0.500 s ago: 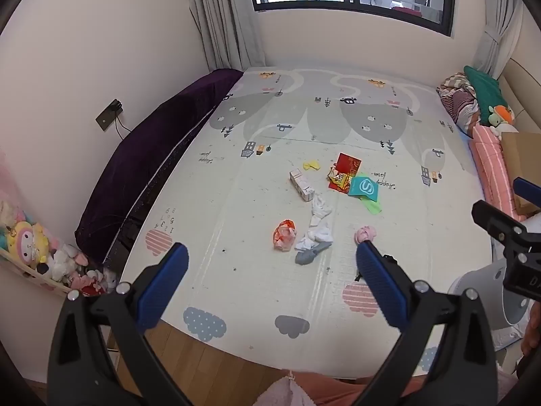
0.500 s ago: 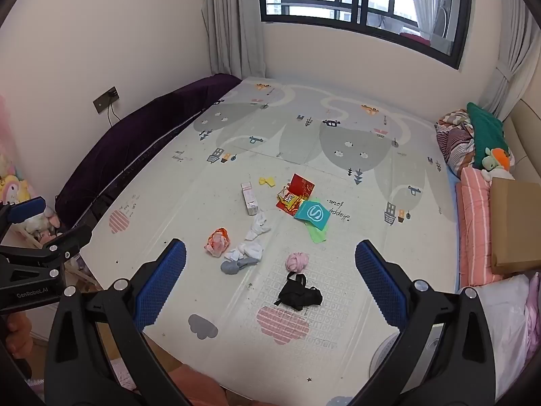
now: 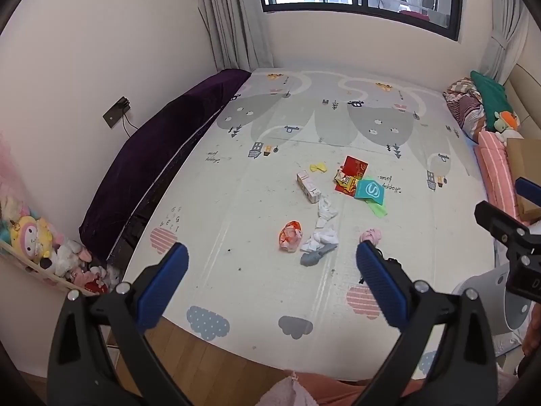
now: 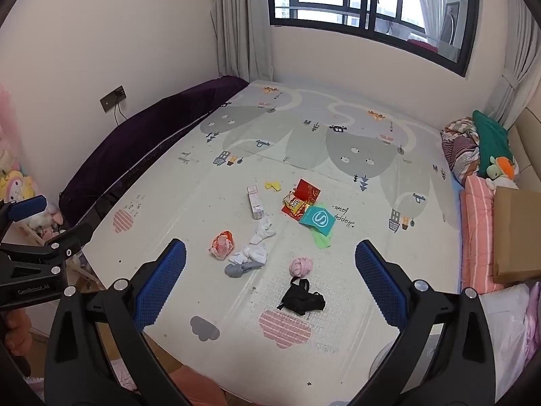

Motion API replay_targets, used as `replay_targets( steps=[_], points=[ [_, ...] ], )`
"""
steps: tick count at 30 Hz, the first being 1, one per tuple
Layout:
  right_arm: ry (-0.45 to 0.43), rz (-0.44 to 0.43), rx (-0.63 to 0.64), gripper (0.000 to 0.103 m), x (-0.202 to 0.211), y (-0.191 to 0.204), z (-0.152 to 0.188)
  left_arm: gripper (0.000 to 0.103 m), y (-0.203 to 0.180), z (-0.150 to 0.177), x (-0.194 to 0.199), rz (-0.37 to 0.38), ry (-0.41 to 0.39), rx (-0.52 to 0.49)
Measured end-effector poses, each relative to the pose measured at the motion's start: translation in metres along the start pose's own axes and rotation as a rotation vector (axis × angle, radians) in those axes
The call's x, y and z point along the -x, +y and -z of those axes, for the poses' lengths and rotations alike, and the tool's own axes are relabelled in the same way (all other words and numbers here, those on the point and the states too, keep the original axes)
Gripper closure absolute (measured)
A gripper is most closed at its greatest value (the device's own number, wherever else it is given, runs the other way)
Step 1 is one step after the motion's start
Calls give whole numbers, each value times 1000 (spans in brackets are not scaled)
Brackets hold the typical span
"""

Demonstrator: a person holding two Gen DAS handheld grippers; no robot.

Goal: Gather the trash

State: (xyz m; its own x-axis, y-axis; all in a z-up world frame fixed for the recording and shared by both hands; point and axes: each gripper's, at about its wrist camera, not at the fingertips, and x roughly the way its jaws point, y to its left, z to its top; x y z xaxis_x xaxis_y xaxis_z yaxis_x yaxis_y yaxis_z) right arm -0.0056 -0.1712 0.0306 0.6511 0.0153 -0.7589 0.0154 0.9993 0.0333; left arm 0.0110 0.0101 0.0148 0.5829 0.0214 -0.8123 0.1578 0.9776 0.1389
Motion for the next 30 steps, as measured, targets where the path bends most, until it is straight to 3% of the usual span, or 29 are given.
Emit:
replay_targets(
  steps=[30],
  points=[
    [-15,4,1,6,0,4,-2,4,-1,12,-3,-5,-10,5]
  ],
)
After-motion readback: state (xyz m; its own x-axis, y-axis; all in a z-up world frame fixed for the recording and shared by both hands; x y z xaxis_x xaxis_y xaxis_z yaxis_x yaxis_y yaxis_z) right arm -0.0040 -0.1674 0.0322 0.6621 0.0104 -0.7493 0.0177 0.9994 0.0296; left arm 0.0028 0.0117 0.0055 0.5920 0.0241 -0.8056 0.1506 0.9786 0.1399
